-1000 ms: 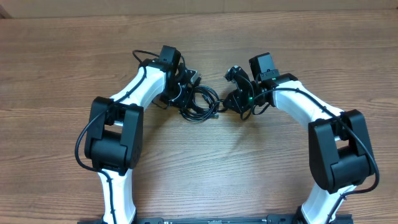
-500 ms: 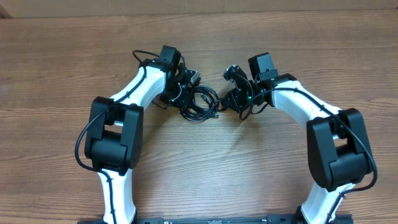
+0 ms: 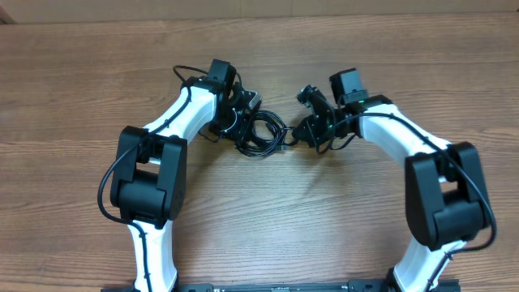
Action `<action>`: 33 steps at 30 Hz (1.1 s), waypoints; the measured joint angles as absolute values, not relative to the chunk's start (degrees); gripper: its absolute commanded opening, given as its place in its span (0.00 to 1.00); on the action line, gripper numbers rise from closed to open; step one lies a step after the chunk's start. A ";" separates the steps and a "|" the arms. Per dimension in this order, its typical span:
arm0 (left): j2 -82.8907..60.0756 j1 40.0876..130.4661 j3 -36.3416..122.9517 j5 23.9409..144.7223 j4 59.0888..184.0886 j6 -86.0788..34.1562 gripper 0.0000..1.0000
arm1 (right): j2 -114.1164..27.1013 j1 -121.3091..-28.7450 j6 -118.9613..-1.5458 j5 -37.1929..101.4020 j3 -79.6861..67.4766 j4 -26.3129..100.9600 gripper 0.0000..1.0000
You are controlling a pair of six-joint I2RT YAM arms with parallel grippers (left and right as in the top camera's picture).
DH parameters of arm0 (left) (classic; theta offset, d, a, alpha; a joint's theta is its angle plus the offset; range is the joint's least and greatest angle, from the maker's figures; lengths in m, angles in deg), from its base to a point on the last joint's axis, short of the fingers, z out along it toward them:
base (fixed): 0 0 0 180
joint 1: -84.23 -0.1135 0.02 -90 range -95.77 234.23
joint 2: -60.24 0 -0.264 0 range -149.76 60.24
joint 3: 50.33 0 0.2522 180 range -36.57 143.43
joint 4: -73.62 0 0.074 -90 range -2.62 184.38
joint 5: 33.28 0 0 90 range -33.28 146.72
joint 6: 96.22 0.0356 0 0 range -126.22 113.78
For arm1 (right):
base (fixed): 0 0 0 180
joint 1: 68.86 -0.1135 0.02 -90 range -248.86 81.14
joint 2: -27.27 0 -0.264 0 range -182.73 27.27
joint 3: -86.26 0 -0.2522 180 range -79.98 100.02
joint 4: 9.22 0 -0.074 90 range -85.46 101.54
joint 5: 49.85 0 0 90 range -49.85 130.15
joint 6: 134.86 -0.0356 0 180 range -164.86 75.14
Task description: Untangle cables
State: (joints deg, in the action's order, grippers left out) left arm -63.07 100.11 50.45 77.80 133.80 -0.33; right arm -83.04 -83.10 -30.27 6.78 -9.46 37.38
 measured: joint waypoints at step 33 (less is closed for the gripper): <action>-63.22 100.11 50.45 77.53 133.60 -0.33 0.17 | -80.98 -82.12 -34.29 4.95 -9.46 40.96 0.40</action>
State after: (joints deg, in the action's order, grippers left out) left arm -63.22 100.11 50.45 77.53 133.60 -0.33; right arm -80.98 -82.12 -34.29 4.95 -9.46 40.96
